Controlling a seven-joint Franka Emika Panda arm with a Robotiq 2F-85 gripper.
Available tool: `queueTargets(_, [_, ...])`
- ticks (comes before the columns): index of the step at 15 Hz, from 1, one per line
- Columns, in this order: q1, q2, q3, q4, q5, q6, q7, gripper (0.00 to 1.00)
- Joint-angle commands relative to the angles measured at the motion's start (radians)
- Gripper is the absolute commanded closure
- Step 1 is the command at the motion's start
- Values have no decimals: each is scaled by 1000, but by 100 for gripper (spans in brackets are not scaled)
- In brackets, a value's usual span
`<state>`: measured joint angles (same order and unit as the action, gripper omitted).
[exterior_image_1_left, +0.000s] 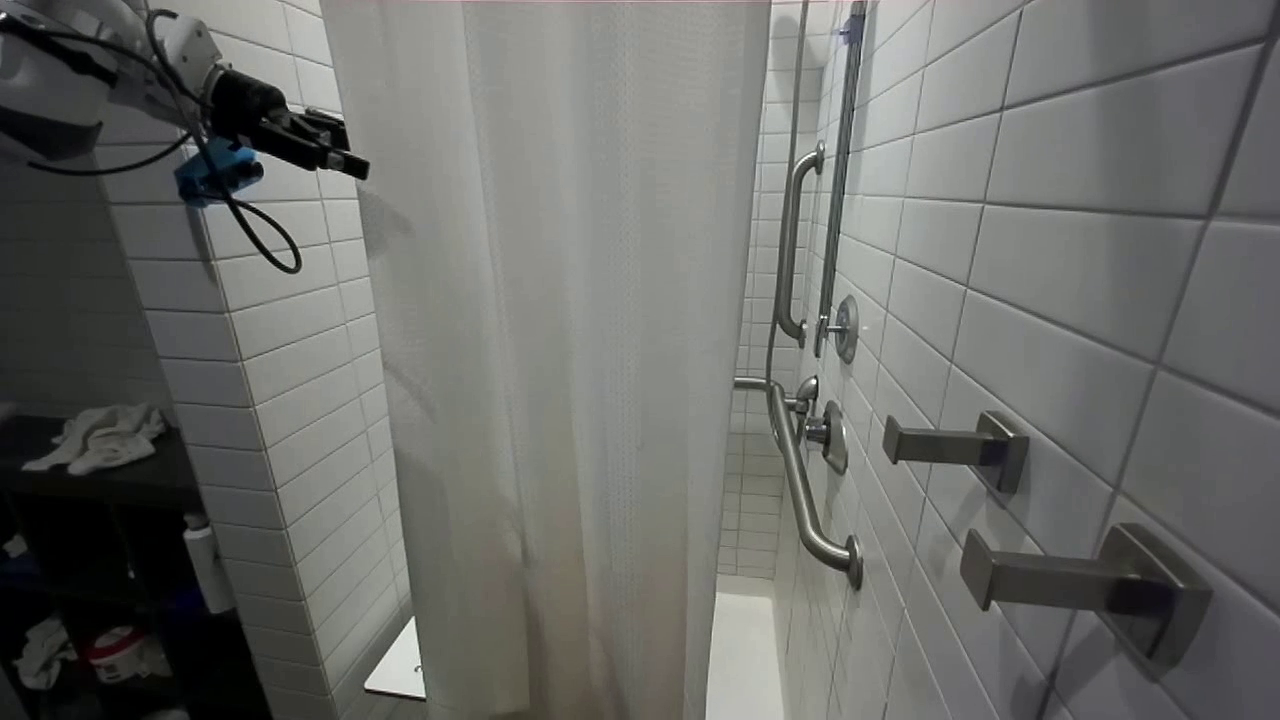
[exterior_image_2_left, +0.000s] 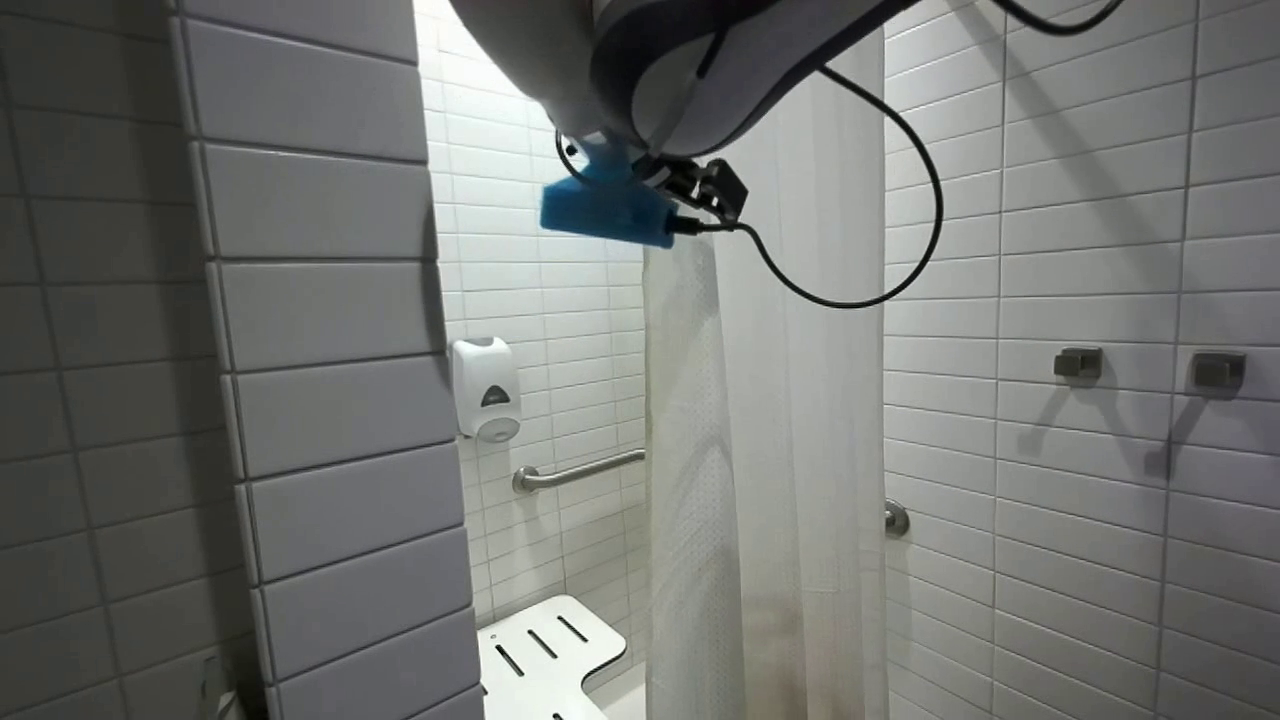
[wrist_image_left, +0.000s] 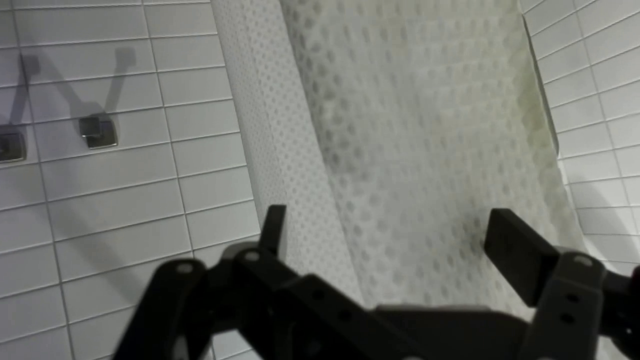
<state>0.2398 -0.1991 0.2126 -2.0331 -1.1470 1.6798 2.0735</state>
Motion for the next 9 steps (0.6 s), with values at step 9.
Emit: queueTargets(9, [-39, -337, -99, -298, -1, 292, -129, 0])
